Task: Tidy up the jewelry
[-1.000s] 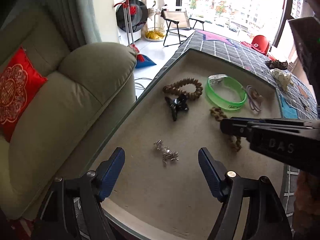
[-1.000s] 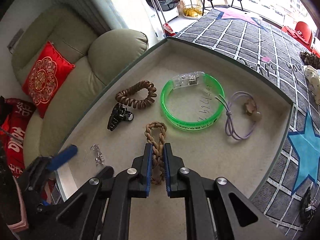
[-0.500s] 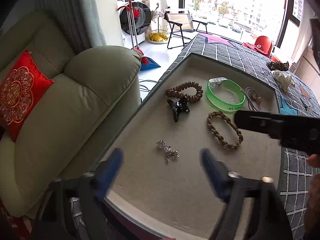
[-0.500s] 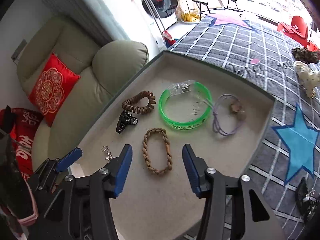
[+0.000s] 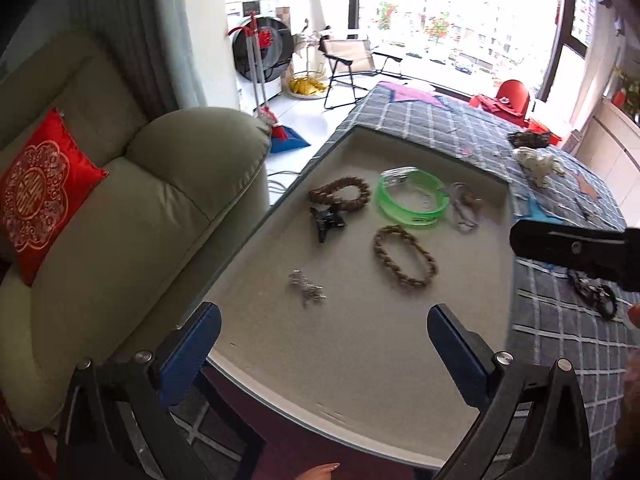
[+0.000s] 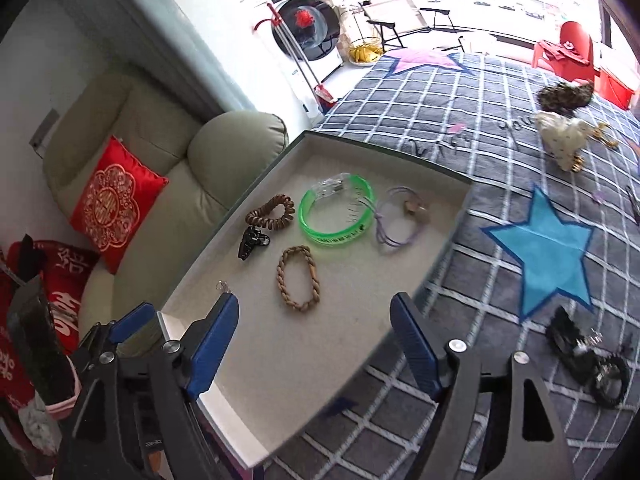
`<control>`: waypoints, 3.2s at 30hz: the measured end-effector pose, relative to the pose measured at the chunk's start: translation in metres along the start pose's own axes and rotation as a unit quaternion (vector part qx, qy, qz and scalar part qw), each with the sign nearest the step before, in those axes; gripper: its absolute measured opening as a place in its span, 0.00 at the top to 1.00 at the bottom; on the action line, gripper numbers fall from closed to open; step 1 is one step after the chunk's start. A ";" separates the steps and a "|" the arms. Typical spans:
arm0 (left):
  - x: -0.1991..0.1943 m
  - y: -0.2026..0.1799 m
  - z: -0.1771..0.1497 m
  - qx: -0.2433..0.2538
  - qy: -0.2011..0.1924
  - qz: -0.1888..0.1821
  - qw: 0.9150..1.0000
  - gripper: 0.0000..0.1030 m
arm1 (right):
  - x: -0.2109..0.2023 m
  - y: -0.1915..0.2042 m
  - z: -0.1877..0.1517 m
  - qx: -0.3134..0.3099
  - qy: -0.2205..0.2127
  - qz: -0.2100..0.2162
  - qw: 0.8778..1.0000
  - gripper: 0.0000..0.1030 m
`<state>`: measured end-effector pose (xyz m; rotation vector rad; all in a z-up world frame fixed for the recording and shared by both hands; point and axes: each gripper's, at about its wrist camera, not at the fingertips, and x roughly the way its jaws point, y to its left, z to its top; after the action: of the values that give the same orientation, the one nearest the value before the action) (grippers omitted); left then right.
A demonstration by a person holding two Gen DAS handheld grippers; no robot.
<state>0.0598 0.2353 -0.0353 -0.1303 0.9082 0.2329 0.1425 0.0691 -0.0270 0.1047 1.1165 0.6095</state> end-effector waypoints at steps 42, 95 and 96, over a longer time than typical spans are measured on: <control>-0.001 -0.193 -0.018 0.097 0.049 -0.123 0.987 0.00 | -0.109 -0.178 -0.102 0.046 -0.052 -0.161 0.984 0.20; 0.058 -0.247 0.008 0.074 0.092 -0.250 0.961 0.88 | -0.116 -0.206 -0.088 0.112 -0.101 -0.096 0.984 0.97; 0.055 -0.246 0.008 0.076 0.088 -0.253 0.960 0.89 | -0.116 -0.206 -0.090 0.115 -0.100 -0.094 0.984 0.97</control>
<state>0.1617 0.0067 -0.0708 -0.2392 1.0335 -0.3291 0.1142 -0.1810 -0.0508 0.2522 0.9845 0.2920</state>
